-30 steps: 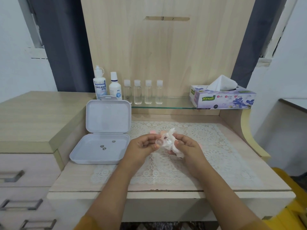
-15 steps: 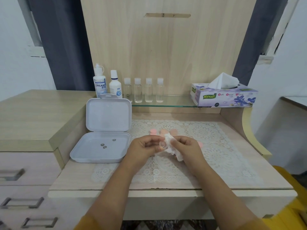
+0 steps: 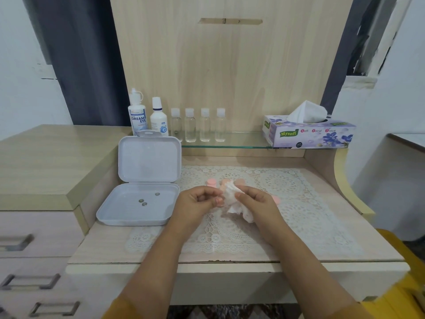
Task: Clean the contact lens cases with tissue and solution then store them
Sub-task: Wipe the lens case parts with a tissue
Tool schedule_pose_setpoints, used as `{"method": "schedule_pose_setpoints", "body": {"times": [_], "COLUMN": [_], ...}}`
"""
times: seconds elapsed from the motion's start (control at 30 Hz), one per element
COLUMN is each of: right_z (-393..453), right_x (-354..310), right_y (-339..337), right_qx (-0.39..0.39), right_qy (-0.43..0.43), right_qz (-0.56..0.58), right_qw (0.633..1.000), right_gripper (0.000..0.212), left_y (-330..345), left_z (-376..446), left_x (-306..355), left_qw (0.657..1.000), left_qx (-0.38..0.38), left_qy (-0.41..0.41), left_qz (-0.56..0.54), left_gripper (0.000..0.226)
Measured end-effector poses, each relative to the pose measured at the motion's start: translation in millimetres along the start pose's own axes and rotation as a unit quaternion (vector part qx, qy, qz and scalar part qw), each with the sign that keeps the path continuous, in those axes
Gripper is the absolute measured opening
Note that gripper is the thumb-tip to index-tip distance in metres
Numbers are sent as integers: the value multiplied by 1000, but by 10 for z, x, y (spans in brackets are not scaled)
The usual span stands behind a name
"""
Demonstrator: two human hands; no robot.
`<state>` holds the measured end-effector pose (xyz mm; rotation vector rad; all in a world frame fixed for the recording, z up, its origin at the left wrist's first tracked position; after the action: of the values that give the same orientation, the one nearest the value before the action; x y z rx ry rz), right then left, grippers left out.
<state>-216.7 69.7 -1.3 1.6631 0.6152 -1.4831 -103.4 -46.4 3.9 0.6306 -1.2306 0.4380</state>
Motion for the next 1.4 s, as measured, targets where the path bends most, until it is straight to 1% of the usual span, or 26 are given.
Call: {"method": "schedule_pose_setpoints", "body": {"times": [0.03,0.07,0.13,0.17,0.2,0.27,0.33,0.43,0.47,0.57,0.63,0.7,0.77,0.83,0.93,0.97,1.03,1.1,1.17,1.27,1.33,1.4], "right_z": [6,6,37,41,43,26,10,21,21,17,-13,-46,-36,-8,23,23,22,20,19,8,14,36], "right_x": [-15,-26,-36,-47,-48,-68,-84,-73,-70,-77,-95,-111,-109,-98,-82,-82,-70,-56,-30,10,40,73], "right_y": [-18,-43,-117,-138,-150,-134,-111,-134,-140,-144,-120,-91,-111,-129,-123,-113,-106,-88,-46,38,62,73], "right_qx": [2,22,105,144,170,197,193,199,202,207,184,153,171,200,231,238,247,233,201,154,122,103], "right_qy": [-6,-20,-66,-88,-107,-135,-151,-160,-155,-117,-90,-90,-101,-103,-104,-110,-131,-156,-188,-225,-226,-227], "right_qz": [27,14,-103,-147,-160,-138,-108,-130,-127,-97,-58,-32,-88,-144,-119,-116,-139,-195,-283,-421,-483,-547], "right_qw": [1000,999,987,975,966,961,964,958,959,966,977,984,976,964,960,958,950,940,919,865,837,799], "right_gripper": [23,27,28,24,18,9,4,9,9,22,22,19,21,18,7,8,17,25,29,31,31,37], "left_y": [-5,-7,-3,-1,0,-4,-11,-13,-10,-4,-1,1,2,-2,-5,-6,-8,-3,2,2,-6,-20], "left_z": [6,9,14,16,16,17,19,18,19,21,20,17,17,20,21,22,25,25,21,15,17,18], "left_x": [5,9,6,1,-7,-17,-25,-29,-26,-22,-20,-18,-15,-16,-17,-19,-22,-21,-14,3,9,6], "left_qw": [1000,1000,999,1000,1000,1000,1000,1000,1000,999,999,999,999,999,1000,1000,999,999,999,999,999,999], "left_qx": [11,20,27,27,25,22,16,17,17,21,26,26,24,23,19,19,22,26,28,39,49,53], "left_qy": [5,7,4,3,1,-5,-11,-18,-20,-23,-25,-24,-22,-21,-17,-17,-20,-27,-30,-25,-19,-12], "left_qz": [-8,-13,-17,-16,-13,-4,4,11,13,11,7,3,4,7,15,18,17,10,1,-10,-8,0], "left_gripper": [15,15,15,15,15,14,13,13,12,12,12,13,13,13,13,13,13,13,14,16,18,20]}}
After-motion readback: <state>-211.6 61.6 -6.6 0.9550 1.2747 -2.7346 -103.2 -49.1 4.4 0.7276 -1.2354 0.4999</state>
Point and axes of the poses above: each hand's wrist, its own z-axis towards the middle knuckle, its own y-axis out of the palm, x = y × z, the point moved 2 cm from there along z, towards the middle knuckle, and after that the axes turned 7 degrees about -z, right-handed, at the moved point
